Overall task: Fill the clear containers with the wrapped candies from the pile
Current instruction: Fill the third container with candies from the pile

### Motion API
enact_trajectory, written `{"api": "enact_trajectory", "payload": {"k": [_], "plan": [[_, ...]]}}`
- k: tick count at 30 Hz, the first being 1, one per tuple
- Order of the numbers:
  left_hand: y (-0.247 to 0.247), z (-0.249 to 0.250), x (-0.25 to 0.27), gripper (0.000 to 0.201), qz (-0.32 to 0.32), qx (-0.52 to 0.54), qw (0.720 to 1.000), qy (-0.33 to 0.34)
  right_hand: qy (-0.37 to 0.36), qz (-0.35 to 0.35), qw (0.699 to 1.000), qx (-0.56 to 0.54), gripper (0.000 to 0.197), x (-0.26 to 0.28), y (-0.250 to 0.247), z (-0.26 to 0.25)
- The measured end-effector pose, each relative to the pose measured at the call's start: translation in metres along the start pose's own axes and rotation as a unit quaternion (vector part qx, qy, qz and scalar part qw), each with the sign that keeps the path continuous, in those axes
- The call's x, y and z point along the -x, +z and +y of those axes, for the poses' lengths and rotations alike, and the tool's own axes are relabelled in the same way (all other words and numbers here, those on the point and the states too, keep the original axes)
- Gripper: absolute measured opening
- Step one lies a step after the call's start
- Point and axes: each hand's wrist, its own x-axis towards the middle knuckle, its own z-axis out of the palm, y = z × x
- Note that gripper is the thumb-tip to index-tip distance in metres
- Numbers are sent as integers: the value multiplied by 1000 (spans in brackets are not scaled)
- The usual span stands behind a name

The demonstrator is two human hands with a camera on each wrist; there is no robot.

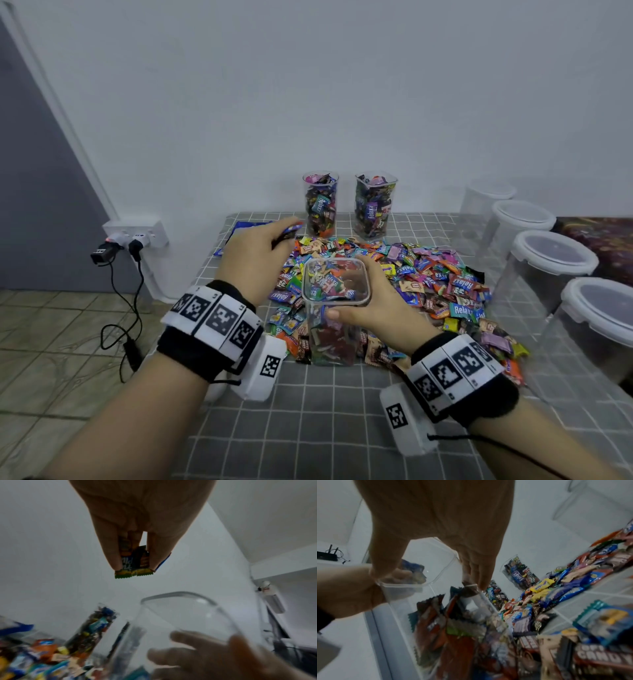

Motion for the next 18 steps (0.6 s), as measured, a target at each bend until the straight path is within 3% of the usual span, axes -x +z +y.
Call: {"api": "enact_trajectory", "payload": {"k": [7, 12, 18], "plan": [[15, 29, 14, 35, -68, 81, 992, 68, 2, 5, 1000, -2, 99, -5, -1, 6], [26, 32, 16, 38, -112, 20, 991, 77, -2, 6, 1000, 3, 88, -6, -2, 8], [28, 33, 13, 40, -122, -38, 987, 94, -11, 4, 1000, 7, 94, -8, -1, 9]]}}
